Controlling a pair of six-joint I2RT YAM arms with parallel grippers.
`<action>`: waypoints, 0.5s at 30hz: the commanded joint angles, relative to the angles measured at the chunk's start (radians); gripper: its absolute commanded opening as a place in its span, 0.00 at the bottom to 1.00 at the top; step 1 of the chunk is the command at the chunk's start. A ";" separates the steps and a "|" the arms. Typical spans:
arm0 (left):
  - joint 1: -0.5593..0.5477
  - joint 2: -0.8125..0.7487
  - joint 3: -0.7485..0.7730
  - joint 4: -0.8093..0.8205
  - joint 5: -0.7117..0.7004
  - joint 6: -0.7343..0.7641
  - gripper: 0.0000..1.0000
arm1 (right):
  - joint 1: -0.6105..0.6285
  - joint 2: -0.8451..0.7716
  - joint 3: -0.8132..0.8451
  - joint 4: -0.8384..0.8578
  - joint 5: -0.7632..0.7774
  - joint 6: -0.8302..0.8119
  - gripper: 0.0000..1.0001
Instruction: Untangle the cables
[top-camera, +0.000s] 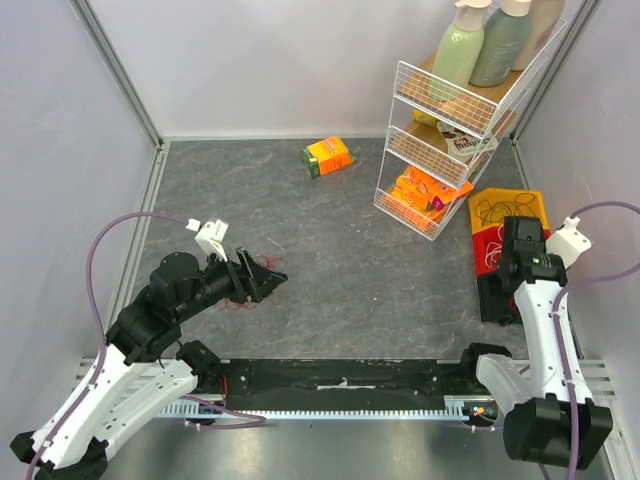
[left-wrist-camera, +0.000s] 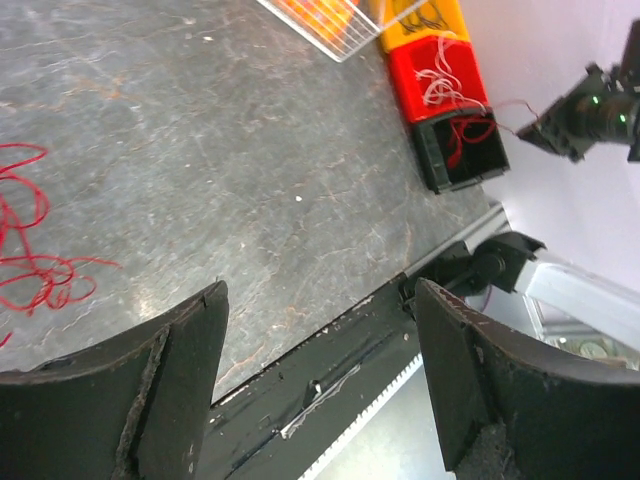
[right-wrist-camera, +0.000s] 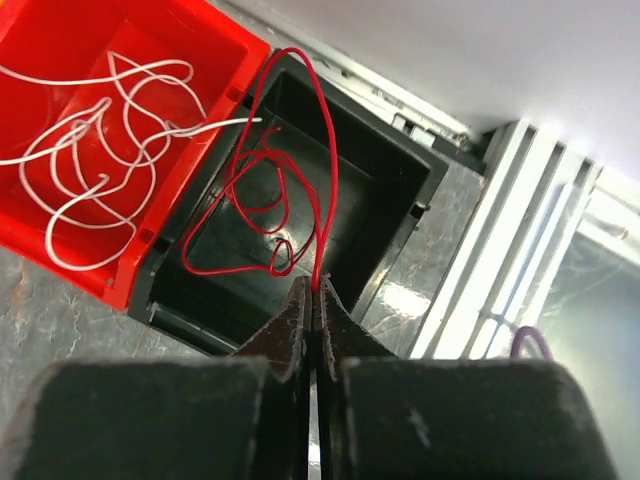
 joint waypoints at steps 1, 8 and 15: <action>-0.002 0.034 0.060 -0.109 -0.168 -0.085 0.81 | -0.119 0.002 -0.075 0.161 -0.126 0.011 0.00; -0.002 0.094 0.063 -0.171 -0.383 -0.150 0.84 | -0.268 0.012 -0.112 0.245 -0.292 -0.062 0.05; -0.002 0.169 0.038 -0.175 -0.543 -0.220 0.94 | -0.246 -0.053 -0.118 0.268 -0.431 -0.118 0.66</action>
